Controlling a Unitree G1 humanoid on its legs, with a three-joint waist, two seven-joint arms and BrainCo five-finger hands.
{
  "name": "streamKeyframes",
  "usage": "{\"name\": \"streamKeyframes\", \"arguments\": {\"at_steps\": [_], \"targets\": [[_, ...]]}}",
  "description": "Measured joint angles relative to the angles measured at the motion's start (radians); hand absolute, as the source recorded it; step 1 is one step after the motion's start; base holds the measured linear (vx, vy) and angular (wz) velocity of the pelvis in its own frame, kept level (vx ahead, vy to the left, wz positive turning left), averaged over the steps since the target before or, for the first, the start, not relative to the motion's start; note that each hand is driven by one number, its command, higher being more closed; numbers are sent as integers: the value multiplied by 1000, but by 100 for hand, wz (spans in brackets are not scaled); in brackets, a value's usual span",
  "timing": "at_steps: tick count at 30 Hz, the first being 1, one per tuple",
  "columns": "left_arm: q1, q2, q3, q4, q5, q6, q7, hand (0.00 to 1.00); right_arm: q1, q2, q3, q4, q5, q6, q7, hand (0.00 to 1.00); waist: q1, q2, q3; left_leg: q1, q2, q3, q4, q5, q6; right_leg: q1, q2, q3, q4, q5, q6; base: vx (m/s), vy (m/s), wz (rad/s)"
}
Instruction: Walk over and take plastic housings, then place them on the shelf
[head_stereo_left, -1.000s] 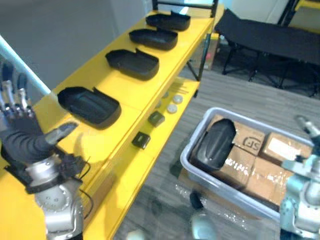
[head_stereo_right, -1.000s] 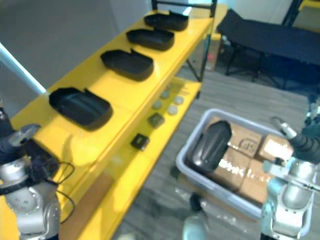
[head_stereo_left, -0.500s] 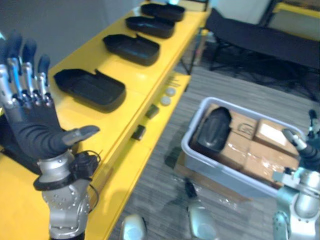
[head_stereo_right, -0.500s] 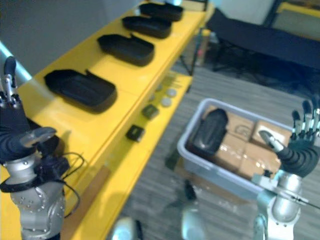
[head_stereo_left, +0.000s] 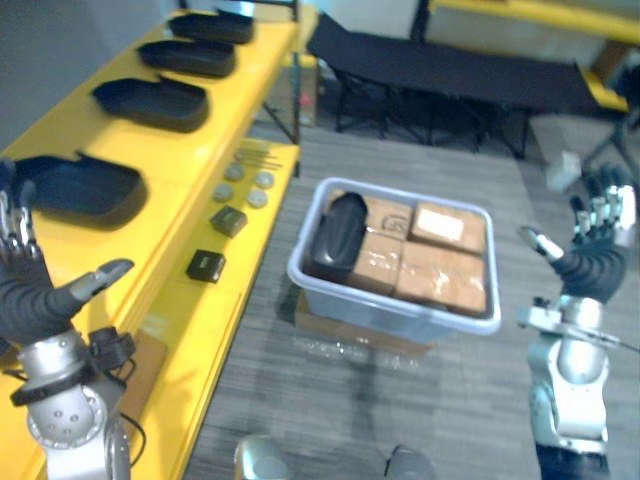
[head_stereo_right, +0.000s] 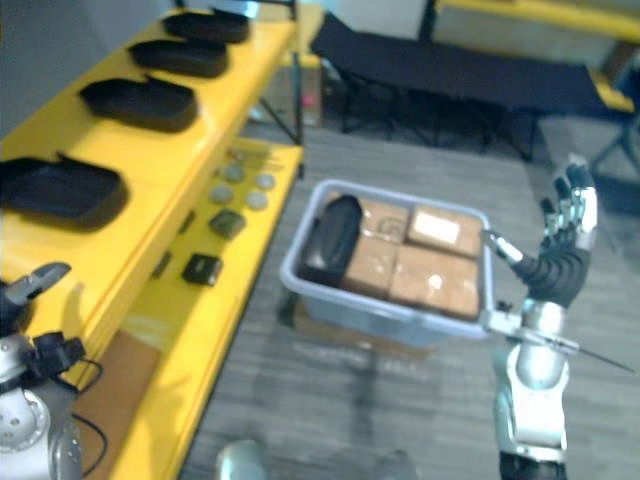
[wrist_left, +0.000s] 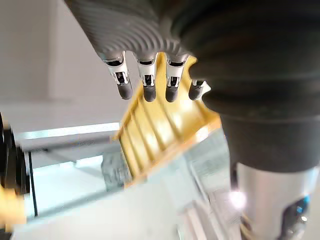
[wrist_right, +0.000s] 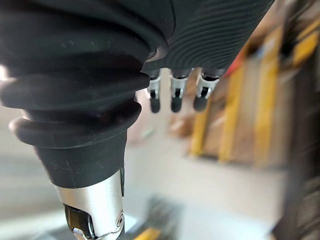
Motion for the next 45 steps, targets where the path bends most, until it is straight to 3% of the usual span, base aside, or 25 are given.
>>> {"name": "streamKeyframes", "arguments": {"at_steps": [3, 4, 6, 9, 10, 11, 12, 14, 16, 19, 24, 29, 32, 34, 42, 45], "targets": [[-60, -9, -97, 1, 0, -39, -18, 0, 2, 7, -32, 33, 24, 3, -36, 0, -19, -13, 47, 12, -8, 1, -41, 14, -9, -29, 11, 27, 2, 0, 0, -94, -88, -42], [-176, -28, -349, 121, 7, 11, -79, 0, -31, 57, -74, 109, 80, 0, -72, 0, -50, -71, 117, -28, -56, -4, -62, 39, 1, -80, -11, 56, -41, 53, 9, -218, 46, -31], [-193, -28, -397, 180, 14, 96, -83, 0, -76, 60, -55, 150, 93, 1, -73, 0, -52, -68, 134, -27, -63, -4, -60, 41, 1, -78, -13, 60, -64, 77, 7, -115, 67, -22], [-190, -27, -433, 208, 13, 121, -79, 0, -123, 59, -38, 176, 118, 1, -75, 0, -49, -56, 141, -42, -72, -45, -68, 41, 2, -72, -17, 49, -68, 80, 10, 4, 24, 13], [-208, -27, -499, 285, 12, 130, -80, 0, -208, 55, -32, 261, 125, 0, -82, 0, -44, -51, 148, -59, -81, -70, -63, 43, 4, -70, -26, 37, -69, 80, 11, -20, 25, 32], [-224, -24, -567, 366, 16, 157, -79, 0, -312, 40, -15, 369, 134, 0, -97, 0, -36, -49, 159, -61, -88, -84, -59, 44, 7, -64, -33, 29, -69, 83, 15, -51, 35, 54], [-254, -34, -641, 513, 46, 239, -84, 0, -441, -6, 20, 524, 166, 0, -100, 0, -26, -40, 186, -58, -97, -111, -44, 47, 11, -38, -43, 7, -70, 84, 17, -64, 41, 44], [-249, -45, -706, 677, 73, 310, -90, 0, -576, -36, 70, 625, 178, -2, -100, 0, 10, -35, 208, -74, -102, -128, -34, 50, 14, -40, -48, -6, -70, 86, 18, -93, 34, 36], [-210, -52, -716, 796, 91, 352, -95, 0, -669, -54, 97, 661, 173, -21, -115, 0, 39, -30, 222, -113, -114, -170, -27, 64, 16, -41, -59, -40, -70, 86, 18, -68, 20, 48], [-149, -47, -718, 873, 98, 352, -97, 0, -790, -99, 114, 786, 153, -21, -129, 0, 90, -22, 227, -130, -136, -207, -29, 77, 21, -29, -79, -71, -65, 85, 18, -39, 24, 43], [-130, -51, -705, 1067, 170, 321, -26, 0, -947, -146, 199, 904, 106, -17, -153, 0, 112, 15, 246, -150, -174, -249, -29, 96, 32, -11, -115, -123, -58, 84, 20, -63, 43, 31], [-132, -92, -638, 1166, 165, 207, 61, 0, -1044, -194, 270, 1049, 76, 37, -166, 0, 164, 50, 267, -190, -196, -279, -44, 132, 30, -59, -141, -148, -1, 65, 32, -81, -6, 20], [-132, -109, -615, 1190, 159, 165, 86, 0, -1076, -214, 290, 1124, 75, 120, -194, 0, 166, 64, 272, -204, -223, -313, -70, 162, 29, -77, -170, -172, 45, 43, 33, -76, -20, 35], [-132, -116, -601, 1196, 157, 145, 87, 0, -1103, -226, 291, 1166, 74, 149, -210, 0, 169, 73, 276, -218, -228, -322, -67, 168, 29, -90, -176, -176, 60, 38, 35, -87, -12, 17], [-136, -148, -589, 1241, 79, 80, 56, 0, -1150, -334, 295, 1270, 34, 228, -256, 0, 184, 127, 285, -275, -241, -340, -69, 194, 26, -151, -189, -181, 92, 37, 36, -51, -4, 7], [-136, -148, -595, 1260, 38, 62, 43, 0, -1157, -338, 303, 1297, 38, 230, -271, 0, 186, 136, 279, -289, -241, -343, -75, 199, 25, -167, -190, -182, 95, 36, 36, -15, -10, 2]]}}
